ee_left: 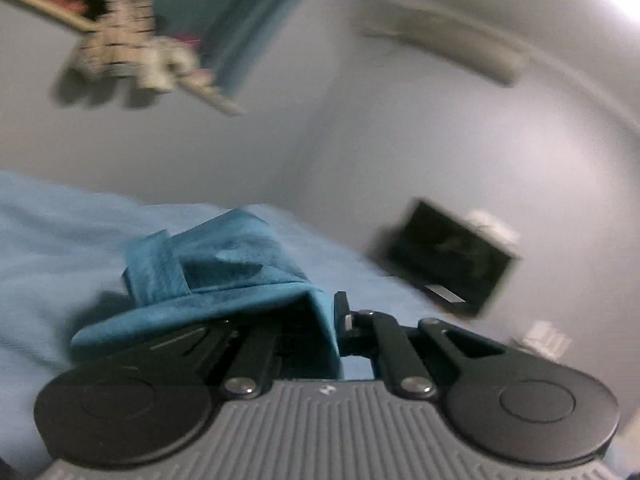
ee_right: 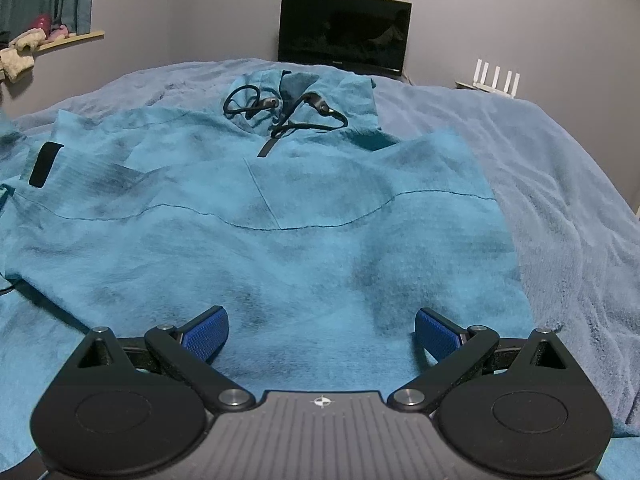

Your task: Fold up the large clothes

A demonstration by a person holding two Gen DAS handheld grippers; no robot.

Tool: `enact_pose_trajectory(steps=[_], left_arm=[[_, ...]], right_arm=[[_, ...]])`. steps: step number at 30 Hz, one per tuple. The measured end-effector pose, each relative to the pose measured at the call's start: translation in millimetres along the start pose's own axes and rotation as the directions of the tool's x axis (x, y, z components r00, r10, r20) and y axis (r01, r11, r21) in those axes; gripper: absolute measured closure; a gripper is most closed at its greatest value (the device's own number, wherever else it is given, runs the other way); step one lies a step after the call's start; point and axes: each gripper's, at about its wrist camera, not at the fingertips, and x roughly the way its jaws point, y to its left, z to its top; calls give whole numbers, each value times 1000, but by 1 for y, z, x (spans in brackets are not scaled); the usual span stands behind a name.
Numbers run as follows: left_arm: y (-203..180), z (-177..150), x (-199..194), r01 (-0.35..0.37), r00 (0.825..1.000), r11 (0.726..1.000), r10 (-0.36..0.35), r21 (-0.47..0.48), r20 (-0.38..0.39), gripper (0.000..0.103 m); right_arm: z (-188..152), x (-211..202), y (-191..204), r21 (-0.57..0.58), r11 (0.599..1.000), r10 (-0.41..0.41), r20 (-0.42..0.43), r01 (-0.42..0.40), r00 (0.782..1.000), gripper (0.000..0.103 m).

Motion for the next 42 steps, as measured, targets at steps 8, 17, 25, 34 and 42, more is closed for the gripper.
enact_pose_trajectory(steps=[8, 17, 25, 34, 42], left_arm=[[-144, -40, -22, 399, 916, 912, -391, 94, -90, 103], [-248, -161, -28, 614, 756, 774, -522, 152, -395, 103], [-272, -242, -17, 629, 670, 737, -352, 248, -654, 43], [-243, -184, -41, 478, 779, 829, -247, 290, -576, 24], [-164, -155, -14, 45, 869, 960, 99, 276, -485, 24]], right_arm=[[0, -2, 2, -11, 1000, 2, 8, -2, 1000, 2], [-1, -1, 10, -53, 999, -5, 18, 6, 1000, 2], [-4, 1, 9, -53, 999, -6, 15, 7, 1000, 2], [-5, -1, 9, -57, 998, -12, 26, 14, 1000, 2], [-4, -14, 9, -55, 998, -19, 85, 23, 996, 3]])
